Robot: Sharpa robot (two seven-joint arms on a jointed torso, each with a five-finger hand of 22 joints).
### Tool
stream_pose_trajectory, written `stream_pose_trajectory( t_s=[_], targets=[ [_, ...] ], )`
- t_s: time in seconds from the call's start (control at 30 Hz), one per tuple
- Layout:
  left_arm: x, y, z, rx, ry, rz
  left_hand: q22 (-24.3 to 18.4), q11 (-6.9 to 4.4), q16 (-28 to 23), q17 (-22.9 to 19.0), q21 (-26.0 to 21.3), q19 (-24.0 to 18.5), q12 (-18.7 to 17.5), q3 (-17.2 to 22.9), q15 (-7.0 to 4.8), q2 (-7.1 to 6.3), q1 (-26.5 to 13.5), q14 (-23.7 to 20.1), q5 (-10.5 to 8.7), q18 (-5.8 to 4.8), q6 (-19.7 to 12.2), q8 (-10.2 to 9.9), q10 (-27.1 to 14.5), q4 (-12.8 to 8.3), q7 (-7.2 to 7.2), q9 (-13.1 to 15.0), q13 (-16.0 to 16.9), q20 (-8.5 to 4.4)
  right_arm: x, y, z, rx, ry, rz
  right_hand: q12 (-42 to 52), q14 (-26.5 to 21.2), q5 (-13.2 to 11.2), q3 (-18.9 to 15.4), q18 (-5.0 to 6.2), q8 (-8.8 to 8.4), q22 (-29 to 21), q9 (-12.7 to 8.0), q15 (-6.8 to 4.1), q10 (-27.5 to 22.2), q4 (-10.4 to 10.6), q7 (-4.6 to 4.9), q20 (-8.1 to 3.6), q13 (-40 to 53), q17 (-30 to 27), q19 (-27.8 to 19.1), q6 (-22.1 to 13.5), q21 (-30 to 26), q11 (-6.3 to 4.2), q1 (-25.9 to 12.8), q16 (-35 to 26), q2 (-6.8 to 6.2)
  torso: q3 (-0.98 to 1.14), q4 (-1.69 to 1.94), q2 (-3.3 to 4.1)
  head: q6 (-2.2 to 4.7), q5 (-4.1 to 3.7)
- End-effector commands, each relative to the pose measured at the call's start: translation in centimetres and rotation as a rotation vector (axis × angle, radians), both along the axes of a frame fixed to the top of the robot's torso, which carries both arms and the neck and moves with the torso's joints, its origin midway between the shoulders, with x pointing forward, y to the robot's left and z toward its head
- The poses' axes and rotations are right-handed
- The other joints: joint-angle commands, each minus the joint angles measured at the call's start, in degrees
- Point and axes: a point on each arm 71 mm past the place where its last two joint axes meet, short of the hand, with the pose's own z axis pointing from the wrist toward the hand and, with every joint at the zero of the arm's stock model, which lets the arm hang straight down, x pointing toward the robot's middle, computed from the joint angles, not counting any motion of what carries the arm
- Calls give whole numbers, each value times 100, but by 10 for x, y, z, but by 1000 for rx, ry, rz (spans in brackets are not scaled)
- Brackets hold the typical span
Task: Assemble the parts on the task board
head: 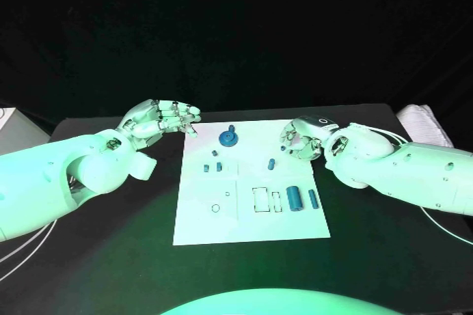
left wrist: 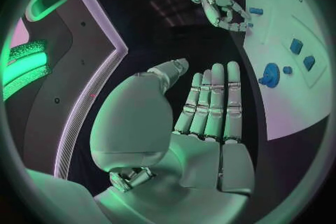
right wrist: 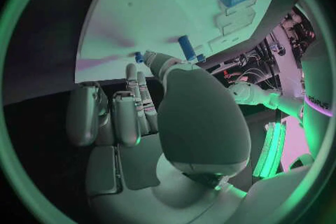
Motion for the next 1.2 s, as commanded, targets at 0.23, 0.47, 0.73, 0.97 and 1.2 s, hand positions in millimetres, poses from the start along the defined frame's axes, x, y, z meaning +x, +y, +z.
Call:
stream_pose_trajectory(
  t_s=[0.23,0.47,0.73,0.97,1.2],
  targets=[
    [-2,0,1,-38,10,-18,-35,35,-41,-22,-67,24,-61,-48,8,-40,53,-18,-3,46,-27,-43,31,11,55,-18,-11,29,3,6,-4,-77,-38,-21,-52,192,21,16,51,0,298,-8,2,85,-40,-11,-8,-63,-47,31,25,7,6,-66,-44,26,4,-8,13,-2,-14],
    [-2,1,0,-33,15,-15,-42,38,-43,-26,-76,36,-70,-46,11,-25,67,-14,-2,48,-17,-39,32,12,57,-17,-12,30,5,13,-8,-66,-34,-19,-78,198,-11,156,45,30,317,1,-22,233,-50,-27,-20,-177,-57,54,122,30,-19,-60,-55,112,2,0,10,-27,-13],
    [-2,3,0,-18,15,-8,-54,39,-46,-36,-92,60,-88,-42,12,9,91,-9,-2,51,22,-17,34,16,51,-10,-13,31,5,17,-15,-58,-11,-25,-126,241,-202,527,-53,193,630,87,-119,687,-231,-113,-68,-338,-129,239,501,517,-131,0,-65,318,3,-10,8,-60,-15],
    [-3,3,0,-15,16,-18,-72,27,-50,-50,-118,93,-109,-53,5,33,110,5,6,54,100,32,48,26,23,6,-12,30,4,19,-17,-81,-11,-31,-202,248,-275,620,-78,282,724,166,-194,953,-412,-177,-129,-373,-150,283,689,651,-208,-25,-53,381,-4,-12,4,-65,-21],
    [-3,3,0,-12,15,-21,-75,22,-47,-53,-121,107,-113,-54,0,37,122,16,8,57,110,39,56,22,17,7,-11,27,3,21,-18,-102,-24,-40,-252,253,-410,704,-104,369,814,252,-247,1174,-601,-221,-182,-362,-158,320,842,779,-268,-37,-35,507,-2,-13,0,-66,-40]
  ],
)
